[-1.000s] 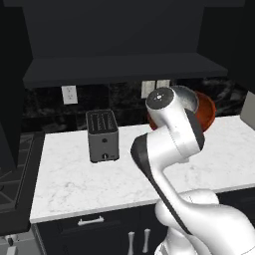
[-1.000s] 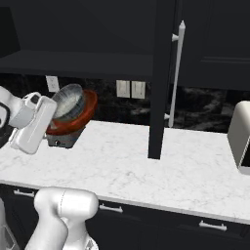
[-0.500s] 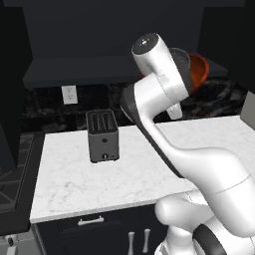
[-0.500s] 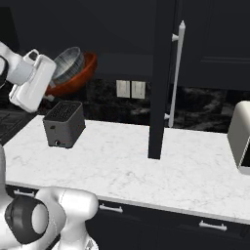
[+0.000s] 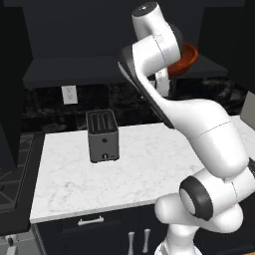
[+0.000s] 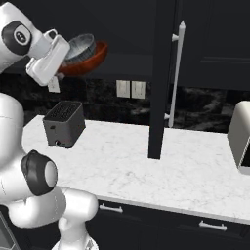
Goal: Pick up the bowls on the counter and stack them on top of one another in the open cabinet. Place the smaller bowl on top of the larger bowl.
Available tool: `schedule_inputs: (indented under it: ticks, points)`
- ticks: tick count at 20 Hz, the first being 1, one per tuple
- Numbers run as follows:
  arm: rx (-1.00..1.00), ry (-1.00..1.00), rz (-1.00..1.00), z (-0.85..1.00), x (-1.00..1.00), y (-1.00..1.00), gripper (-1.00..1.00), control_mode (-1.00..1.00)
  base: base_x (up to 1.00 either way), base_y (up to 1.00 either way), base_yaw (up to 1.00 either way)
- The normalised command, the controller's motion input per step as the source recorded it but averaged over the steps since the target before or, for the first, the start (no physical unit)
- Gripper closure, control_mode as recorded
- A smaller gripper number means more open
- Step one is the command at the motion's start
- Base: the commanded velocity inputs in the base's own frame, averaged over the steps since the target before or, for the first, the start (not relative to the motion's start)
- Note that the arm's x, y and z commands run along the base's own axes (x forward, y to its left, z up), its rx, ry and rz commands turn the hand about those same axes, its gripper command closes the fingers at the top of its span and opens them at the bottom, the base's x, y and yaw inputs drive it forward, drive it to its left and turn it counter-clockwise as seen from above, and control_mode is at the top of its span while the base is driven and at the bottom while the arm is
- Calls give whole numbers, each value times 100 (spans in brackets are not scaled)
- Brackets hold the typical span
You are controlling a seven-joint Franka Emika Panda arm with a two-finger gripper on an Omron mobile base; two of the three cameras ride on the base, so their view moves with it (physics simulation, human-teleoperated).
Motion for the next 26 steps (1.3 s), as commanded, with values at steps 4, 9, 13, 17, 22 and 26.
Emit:
schedule_inputs:
  ticks: [4, 9, 13, 17, 22, 26]
  points:
    - [16, 0, 0, 0, 99, 0, 100, -100, 0, 0, 0]
    - [9, -1, 0, -19, 89, 0, 100, -100, 0, 0, 0]
    - [0, -4, 0, -8, 89, 0, 100, -100, 0, 0, 0]
    - [0, -11, 4, -24, 65, 0, 100, -100, 0, 0, 0]
    - [0, -15, 6, -19, 44, 0, -100, -100, 0, 0, 0]
    - [0, -20, 1, 0, -25, 0, -100, -100, 0, 0, 0]
